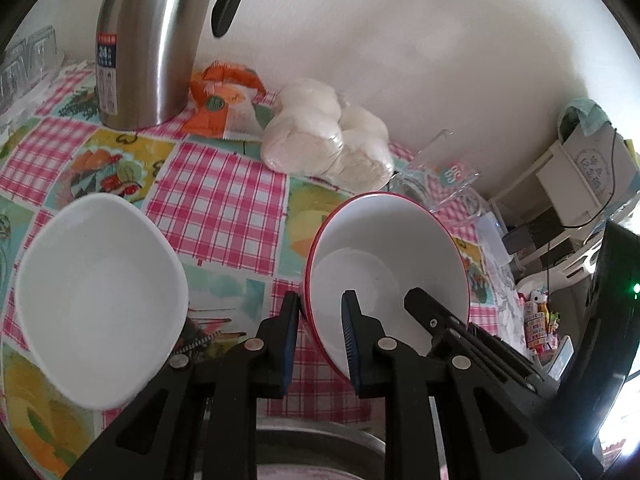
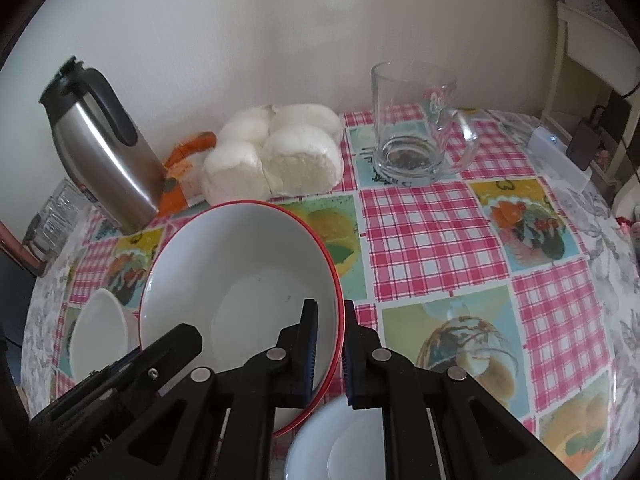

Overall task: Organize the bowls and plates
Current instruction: 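Carry the red-rimmed bowl with both grippers over the plate in the basin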

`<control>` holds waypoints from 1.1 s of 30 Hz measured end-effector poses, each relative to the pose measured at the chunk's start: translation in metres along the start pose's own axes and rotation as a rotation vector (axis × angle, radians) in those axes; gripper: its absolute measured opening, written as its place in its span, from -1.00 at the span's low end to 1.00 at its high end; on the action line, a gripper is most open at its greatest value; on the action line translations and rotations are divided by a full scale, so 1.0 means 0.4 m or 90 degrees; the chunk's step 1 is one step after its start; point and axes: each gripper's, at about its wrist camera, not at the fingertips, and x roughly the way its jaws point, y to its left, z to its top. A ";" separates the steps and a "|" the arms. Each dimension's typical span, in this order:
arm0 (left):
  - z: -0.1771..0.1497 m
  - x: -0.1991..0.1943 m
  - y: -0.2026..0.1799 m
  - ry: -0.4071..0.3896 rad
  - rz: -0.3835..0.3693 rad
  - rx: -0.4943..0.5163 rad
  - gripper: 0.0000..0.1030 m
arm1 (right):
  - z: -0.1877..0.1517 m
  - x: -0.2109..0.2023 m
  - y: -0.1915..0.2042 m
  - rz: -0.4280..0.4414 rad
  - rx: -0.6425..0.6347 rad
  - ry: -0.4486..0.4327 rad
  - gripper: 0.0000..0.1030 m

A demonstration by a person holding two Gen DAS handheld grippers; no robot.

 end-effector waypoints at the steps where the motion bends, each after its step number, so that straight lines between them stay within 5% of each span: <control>1: -0.001 -0.007 -0.004 -0.002 0.002 0.003 -0.60 | -0.004 -0.013 0.000 0.003 0.002 -0.005 -0.76; 20: -0.097 -0.207 -0.114 -0.012 0.056 0.108 -0.60 | -0.166 -0.239 -0.024 0.045 0.080 -0.053 -0.76; 33: -0.203 -0.261 -0.085 0.011 0.096 0.129 -0.60 | -0.315 -0.285 0.008 0.056 0.094 -0.033 -0.76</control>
